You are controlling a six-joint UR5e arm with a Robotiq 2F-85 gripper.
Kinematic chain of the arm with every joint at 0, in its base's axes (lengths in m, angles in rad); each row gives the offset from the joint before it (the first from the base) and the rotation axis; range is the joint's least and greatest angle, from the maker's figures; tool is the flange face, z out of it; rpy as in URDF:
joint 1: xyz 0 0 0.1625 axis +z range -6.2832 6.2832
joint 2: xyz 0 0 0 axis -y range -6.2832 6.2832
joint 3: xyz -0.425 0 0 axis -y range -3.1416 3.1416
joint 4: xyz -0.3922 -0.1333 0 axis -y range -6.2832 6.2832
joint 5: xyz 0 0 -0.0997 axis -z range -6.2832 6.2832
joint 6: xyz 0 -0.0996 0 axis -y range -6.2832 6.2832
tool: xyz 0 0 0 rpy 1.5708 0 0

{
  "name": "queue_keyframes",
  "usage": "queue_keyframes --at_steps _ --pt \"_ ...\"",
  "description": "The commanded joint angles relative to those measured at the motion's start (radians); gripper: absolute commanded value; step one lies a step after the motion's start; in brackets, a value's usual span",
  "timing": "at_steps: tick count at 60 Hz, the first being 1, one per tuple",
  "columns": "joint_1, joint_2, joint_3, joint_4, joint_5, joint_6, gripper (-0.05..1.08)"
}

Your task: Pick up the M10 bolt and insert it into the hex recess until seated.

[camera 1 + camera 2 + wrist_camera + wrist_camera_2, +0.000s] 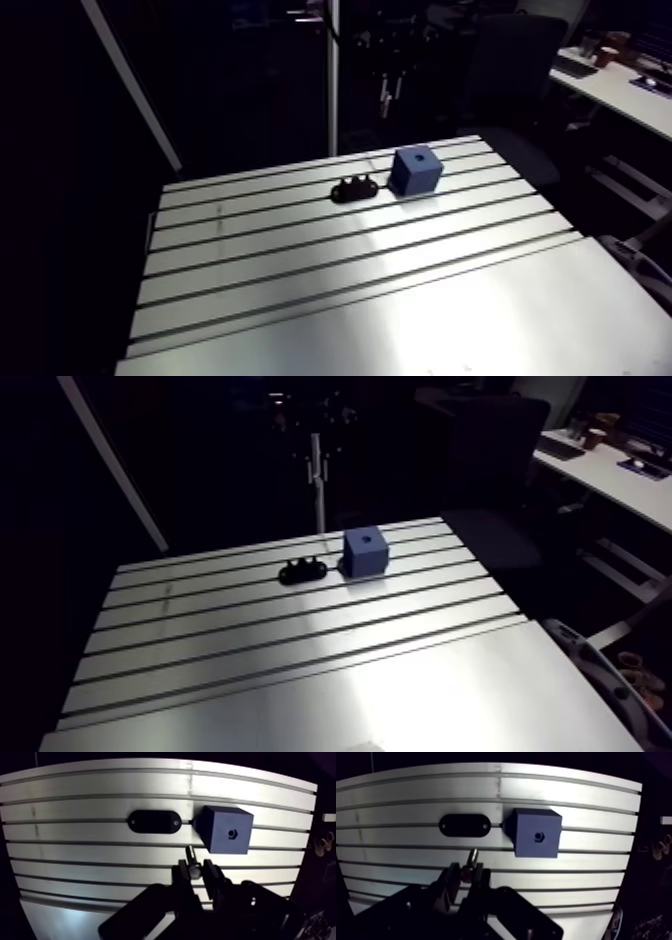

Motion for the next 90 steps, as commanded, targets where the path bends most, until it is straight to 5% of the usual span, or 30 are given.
queue_keyframes --at_steps 1,5,24,90 --pt "-0.028 0.060 -0.101 0.144 -0.057 -0.001 0.88" --pt "-0.040 0.075 -0.121 0.154 -0.068 -0.004 0.88" --pt "-0.082 0.132 -0.149 0.156 -0.059 -0.062 0.89" --pt "-0.105 0.160 -0.101 0.052 -0.048 -0.207 0.91"
